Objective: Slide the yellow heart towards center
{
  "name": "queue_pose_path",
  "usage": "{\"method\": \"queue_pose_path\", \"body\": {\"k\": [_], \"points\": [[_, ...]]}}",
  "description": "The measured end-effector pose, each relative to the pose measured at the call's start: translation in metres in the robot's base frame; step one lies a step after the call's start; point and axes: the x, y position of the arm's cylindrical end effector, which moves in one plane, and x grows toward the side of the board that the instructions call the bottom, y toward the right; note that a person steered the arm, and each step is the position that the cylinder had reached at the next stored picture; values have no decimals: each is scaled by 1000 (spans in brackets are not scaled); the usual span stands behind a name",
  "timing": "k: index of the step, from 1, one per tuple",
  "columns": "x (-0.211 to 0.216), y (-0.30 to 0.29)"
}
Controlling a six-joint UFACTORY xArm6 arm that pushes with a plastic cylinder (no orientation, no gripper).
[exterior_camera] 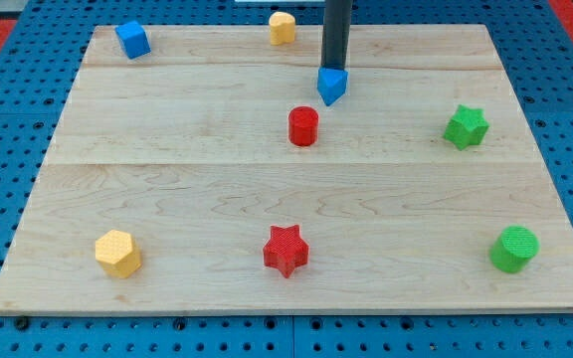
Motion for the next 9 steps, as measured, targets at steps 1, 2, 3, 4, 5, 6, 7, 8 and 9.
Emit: {"method": "queue_pose_path", "body": {"k": [1, 2, 3, 4, 5, 6, 7, 8, 9], "points": [[-66, 11], [-80, -9], [-79, -49], [-78, -98], [-6, -174], [51, -243], [35, -239], [-22, -233], [-73, -211]]}}
